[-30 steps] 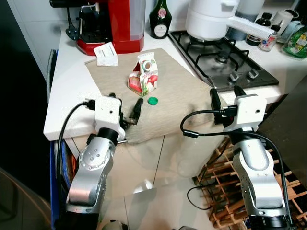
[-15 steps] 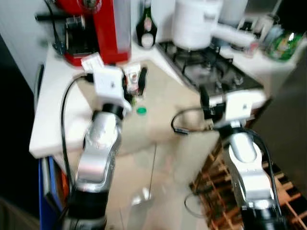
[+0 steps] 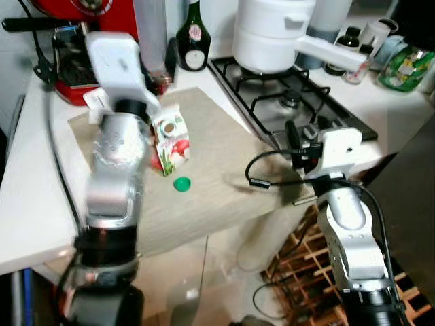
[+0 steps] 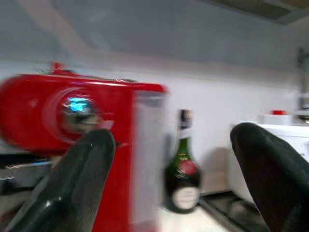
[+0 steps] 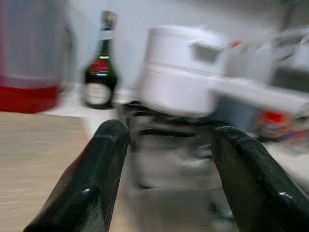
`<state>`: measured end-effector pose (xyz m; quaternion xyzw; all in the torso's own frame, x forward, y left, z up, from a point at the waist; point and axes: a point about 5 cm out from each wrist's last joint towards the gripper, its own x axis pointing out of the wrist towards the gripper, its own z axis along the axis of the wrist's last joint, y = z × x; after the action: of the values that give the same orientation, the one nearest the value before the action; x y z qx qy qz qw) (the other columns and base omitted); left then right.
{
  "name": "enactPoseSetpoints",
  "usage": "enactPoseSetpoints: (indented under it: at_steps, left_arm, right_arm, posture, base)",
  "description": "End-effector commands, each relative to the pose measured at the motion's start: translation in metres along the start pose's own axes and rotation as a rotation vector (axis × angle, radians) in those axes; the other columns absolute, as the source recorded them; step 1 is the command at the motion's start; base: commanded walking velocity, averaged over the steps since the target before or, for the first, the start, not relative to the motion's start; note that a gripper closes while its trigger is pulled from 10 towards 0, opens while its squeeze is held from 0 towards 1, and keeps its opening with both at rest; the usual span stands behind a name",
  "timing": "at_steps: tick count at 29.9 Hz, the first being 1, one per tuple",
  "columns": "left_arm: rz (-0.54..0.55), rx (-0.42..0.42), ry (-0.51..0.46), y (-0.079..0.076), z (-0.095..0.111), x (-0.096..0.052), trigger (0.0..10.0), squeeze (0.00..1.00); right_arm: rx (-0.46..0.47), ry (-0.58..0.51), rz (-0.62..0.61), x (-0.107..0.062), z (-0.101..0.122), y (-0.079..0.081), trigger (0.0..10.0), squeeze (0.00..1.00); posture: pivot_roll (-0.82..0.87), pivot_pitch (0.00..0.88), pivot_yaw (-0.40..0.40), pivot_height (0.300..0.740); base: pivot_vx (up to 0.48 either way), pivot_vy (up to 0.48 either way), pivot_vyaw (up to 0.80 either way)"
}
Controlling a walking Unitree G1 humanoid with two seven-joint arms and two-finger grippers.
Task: Restocking fridge
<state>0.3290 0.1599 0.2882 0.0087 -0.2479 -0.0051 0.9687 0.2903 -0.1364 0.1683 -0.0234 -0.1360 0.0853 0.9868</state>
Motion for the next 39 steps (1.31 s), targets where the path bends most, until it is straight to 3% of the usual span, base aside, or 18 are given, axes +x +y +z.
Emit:
enactPoseSetpoints:
  at_steps: [1,5,6,7,13,15,20,25,30,35,39]
  left_arm:
    - [-0.026,-0.009,0.024,0.013,-0.001,0.010,10.0,0.00]
    - [-0.099,-0.028,0.041,0.023,0.001,0.021,10.0,0.00]
    - [-0.223,-0.035,0.069,0.020,0.000,0.024,10.0,0.00]
    - [-0.273,-0.021,0.078,0.019,-0.001,0.024,10.0,0.00]
    - [-0.448,0.043,0.137,0.021,-0.018,0.023,10.0,0.00]
    - [-0.529,0.018,0.186,0.023,-0.029,0.023,10.0,0.00]
    - [-0.527,-0.005,0.220,0.027,-0.038,0.028,10.0,0.00]
    - [-0.643,-0.074,0.231,0.030,-0.039,0.032,10.0,0.00]
    - [-0.712,-0.072,0.214,0.034,-0.030,0.034,10.0,0.00]
    - [-0.799,-0.094,0.199,0.037,-0.023,0.030,10.0,0.00]
    - [-0.847,-0.147,0.262,0.032,-0.035,0.021,10.0,0.00]
  right_arm:
    - [0.110,0.012,0.074,0.004,0.006,0.006,10.0,0.00]
    - [0.195,0.055,0.173,0.008,0.009,0.008,10.0,0.00]
    - [0.217,0.072,0.229,0.010,0.011,0.007,10.0,0.00]
    - [0.225,0.077,0.243,0.010,0.012,0.006,10.0,0.00]
    - [0.244,0.108,0.296,0.011,0.011,0.005,10.0,0.00]
    - [0.270,0.125,0.341,0.009,0.011,0.009,10.0,0.00]
    - [0.280,0.140,0.388,0.007,0.013,0.011,10.0,0.00]
    - [0.283,0.147,0.446,0.003,0.017,0.012,10.0,0.00]
    - [0.283,0.165,0.530,-0.001,0.021,0.016,10.0,0.00]
    - [0.274,0.182,0.562,-0.004,0.021,0.014,10.0,0.00]
    - [0.285,0.191,0.547,-0.003,0.018,0.015,10.0,0.00]
  posture:
    - [-0.05,0.010,-0.031,0.736]
    - [-0.05,0.012,-0.025,0.736]
    - [-0.05,0.012,-0.025,0.736]
    - [-0.05,0.012,-0.025,0.736]
    - [-0.05,0.017,-0.021,0.736]
    - [-0.05,0.018,-0.021,0.736]
    - [-0.06,0.022,-0.018,0.736]
    - [-0.07,0.020,-0.008,0.736]
    - [-0.08,0.016,-0.006,0.736]
    - [-0.07,0.010,-0.004,0.736]
    - [-0.07,0.006,-0.004,0.736]
  base:
    - [0.000,0.000,0.00]
    - [0.000,0.000,0.00]
    - [0.000,0.000,0.00]
    - [0.000,0.000,0.00]
    - [0.000,0.000,0.00]
    - [0.000,0.000,0.00]
    - [0.000,0.000,0.00]
    - [0.000,0.000,0.00]
    - [0.000,0.000,0.00]
    - [0.000,0.000,0.00]
    - [0.000,0.000,0.00]
